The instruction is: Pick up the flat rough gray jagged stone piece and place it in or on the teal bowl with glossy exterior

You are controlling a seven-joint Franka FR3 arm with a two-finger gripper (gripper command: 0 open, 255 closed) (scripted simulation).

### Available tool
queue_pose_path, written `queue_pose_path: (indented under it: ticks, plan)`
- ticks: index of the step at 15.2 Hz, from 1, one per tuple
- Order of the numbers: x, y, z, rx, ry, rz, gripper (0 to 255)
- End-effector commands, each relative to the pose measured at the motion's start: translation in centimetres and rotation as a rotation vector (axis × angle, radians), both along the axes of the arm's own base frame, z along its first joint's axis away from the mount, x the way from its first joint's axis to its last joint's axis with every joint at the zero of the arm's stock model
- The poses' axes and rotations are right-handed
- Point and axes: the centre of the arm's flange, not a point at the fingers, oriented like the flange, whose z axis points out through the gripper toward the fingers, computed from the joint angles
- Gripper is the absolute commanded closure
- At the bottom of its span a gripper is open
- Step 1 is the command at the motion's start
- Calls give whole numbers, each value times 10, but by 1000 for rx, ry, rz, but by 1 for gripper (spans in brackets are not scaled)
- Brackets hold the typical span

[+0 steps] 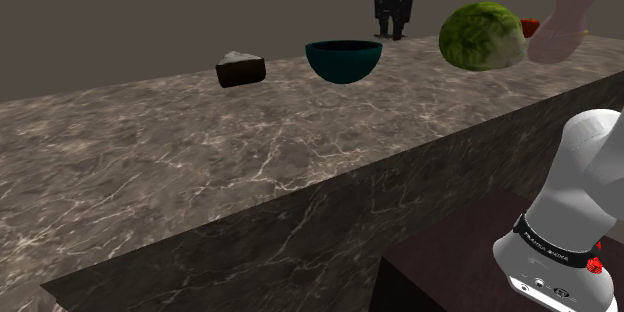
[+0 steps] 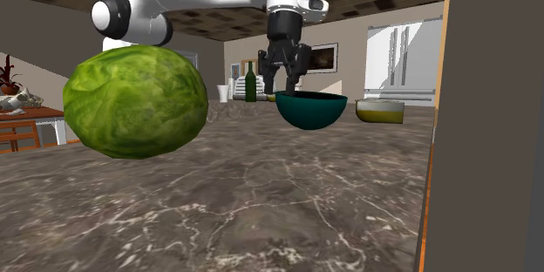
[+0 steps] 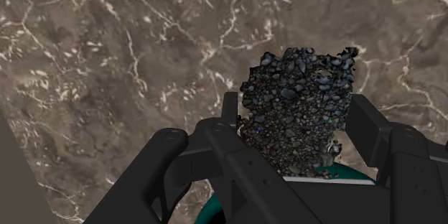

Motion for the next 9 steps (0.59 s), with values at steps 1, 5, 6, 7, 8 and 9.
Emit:
queue_pose_path:
  ticks: [1, 5, 6, 7, 8, 9]
  plan:
    - [1, -1, 11, 0, 0, 0, 255]
    - [1, -1, 32, 0, 0, 0, 255]
    - [1, -1, 38, 0, 0, 0, 255]
    - [1, -1, 43, 0, 0, 0, 255]
    - [1, -1, 48, 0, 0, 0, 255]
    - [1, -1, 53, 0, 0, 0, 255]
